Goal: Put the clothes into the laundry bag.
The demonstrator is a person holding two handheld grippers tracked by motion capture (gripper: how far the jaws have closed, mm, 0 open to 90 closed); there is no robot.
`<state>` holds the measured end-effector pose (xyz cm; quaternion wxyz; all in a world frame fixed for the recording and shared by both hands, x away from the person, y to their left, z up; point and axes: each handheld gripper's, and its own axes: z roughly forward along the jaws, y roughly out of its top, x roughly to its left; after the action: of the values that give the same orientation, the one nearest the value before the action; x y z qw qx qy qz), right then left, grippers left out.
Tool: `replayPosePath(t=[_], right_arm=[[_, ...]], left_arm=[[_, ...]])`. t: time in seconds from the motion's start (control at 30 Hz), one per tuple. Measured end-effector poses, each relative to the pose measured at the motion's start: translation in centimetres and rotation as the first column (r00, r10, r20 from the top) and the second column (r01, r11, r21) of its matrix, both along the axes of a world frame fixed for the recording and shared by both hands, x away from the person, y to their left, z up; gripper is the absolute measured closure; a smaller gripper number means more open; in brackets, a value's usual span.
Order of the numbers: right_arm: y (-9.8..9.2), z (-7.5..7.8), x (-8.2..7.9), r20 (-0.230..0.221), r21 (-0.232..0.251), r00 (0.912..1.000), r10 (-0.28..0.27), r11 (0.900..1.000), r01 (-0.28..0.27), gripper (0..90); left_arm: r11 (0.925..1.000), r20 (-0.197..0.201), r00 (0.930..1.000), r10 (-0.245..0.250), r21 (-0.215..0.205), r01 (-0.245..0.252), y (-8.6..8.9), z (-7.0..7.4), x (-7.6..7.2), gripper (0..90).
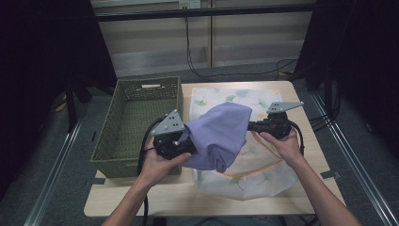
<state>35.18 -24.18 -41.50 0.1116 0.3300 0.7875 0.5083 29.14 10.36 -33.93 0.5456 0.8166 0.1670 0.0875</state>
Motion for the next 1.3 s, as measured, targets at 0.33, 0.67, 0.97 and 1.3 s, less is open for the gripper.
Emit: replayPosePath(t=[0.33, 0.67, 0.97, 1.3], right_arm=[[0.1, -0.2, 0.1, -0.008, -0.002, 1.0000, 0.005, 1.000, -0.005, 88.2], [0.0, 0.1, 0.2, 0.002, -0.001, 1.0000, 0.007, 1.000, -0.007, 88.2], [0.0, 0.1, 0.1, -0.001, 0.000, 1.0000, 0.008, 1.000, -0.008, 88.2], [0.0, 0.2, 0.1, -0.003, 0.006, 1.0000, 0.002, 1.000, -0.001, 88.2]], left_arm=[[0.9998, -0.021, 0.9996, -0.018, -0.004, 0.018, -0.6, -1.8, -0.6, 72.4], [0.9972, -0.031, 0.9981, -0.052, 0.052, 0.054, -2.4, -3.6, -1.6, 72.2], [0.9919, -0.037, 0.9957, -0.085, 0.092, 0.088, -4.0, -4.5, -2.2, 72.3], [0.9869, -0.042, 0.9927, -0.113, 0.111, 0.117, -3.8, -3.8, -3.4, 72.3]])
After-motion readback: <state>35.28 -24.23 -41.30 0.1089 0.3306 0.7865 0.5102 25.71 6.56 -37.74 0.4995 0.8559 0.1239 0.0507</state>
